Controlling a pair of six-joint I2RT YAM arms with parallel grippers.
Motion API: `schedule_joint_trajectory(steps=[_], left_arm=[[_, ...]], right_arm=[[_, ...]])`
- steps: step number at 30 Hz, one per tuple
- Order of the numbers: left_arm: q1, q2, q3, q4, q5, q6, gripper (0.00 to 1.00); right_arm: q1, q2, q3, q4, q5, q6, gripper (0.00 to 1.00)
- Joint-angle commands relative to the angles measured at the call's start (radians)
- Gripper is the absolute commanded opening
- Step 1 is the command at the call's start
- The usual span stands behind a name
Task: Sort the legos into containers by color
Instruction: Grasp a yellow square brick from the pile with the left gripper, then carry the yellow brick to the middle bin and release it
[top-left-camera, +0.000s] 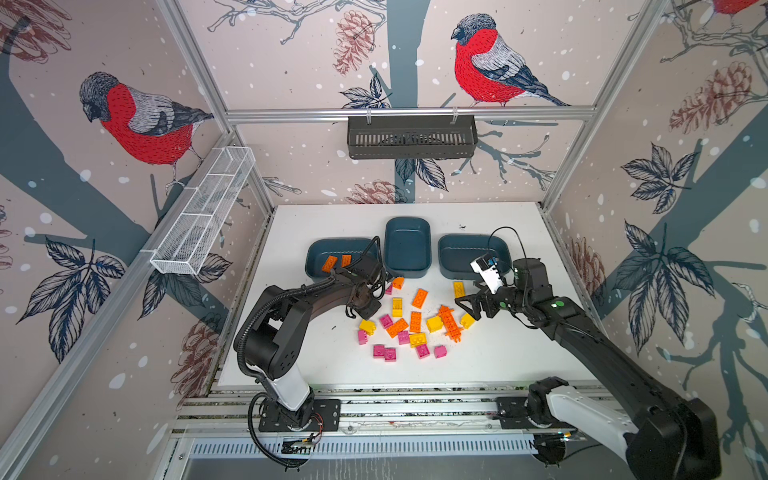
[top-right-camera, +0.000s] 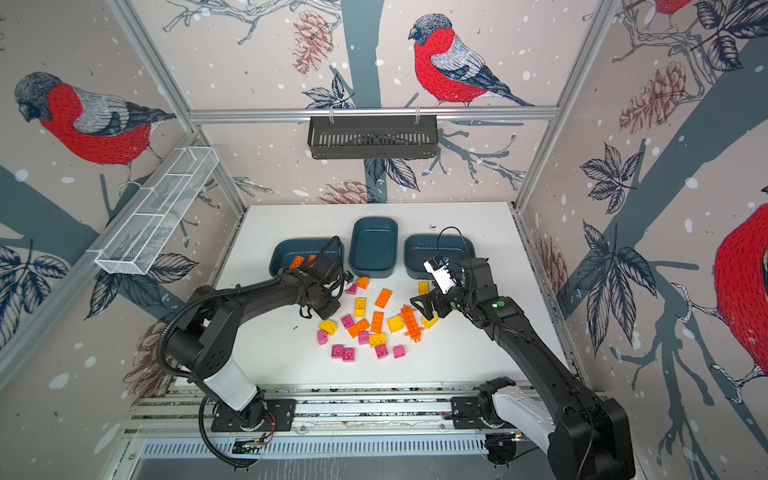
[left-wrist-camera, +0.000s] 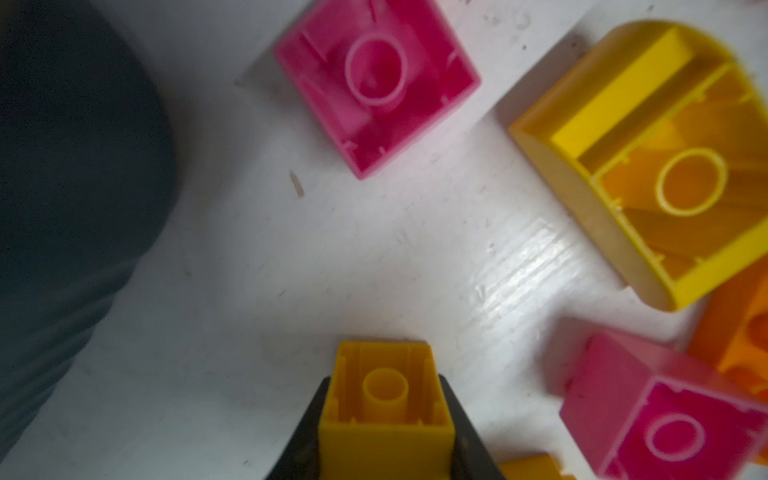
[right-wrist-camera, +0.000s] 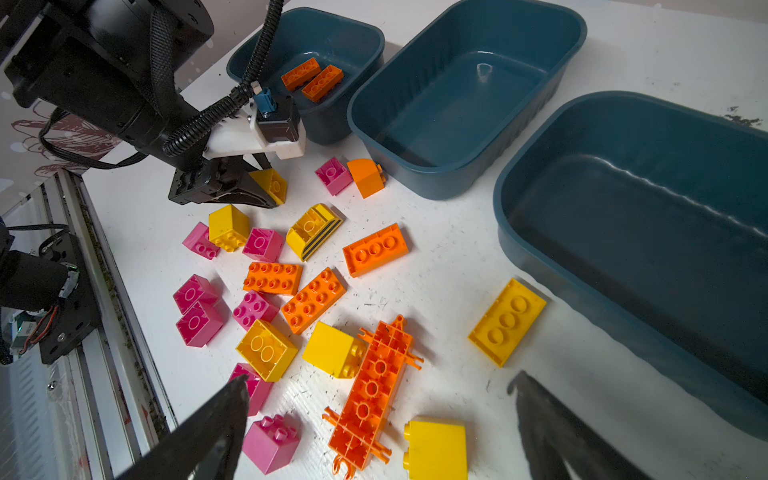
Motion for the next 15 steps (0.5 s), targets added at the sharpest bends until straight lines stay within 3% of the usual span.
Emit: schedule_joint_trajectory(steps=[1, 8, 15], left_arm=[[-0.001, -0.04, 0.023, -0.049, 0.033, -0.001, 0.3], [-0.002, -0.068, 0.256, -0.153, 0.124, -0.118, 0.3], [0.009, 0.105, 0.536, -0.132, 0.107, -0.211, 0.32]], right_arm=[[-0.001, -0.004, 0.0, 0.008, 0.0, -0.001, 0.99], [-0.003, 0.009, 0.019, 0.046, -0.02, 0.018, 0.99], [-0.003, 0.024, 0.039, 0.103, -0.046, 0.049, 1.0]])
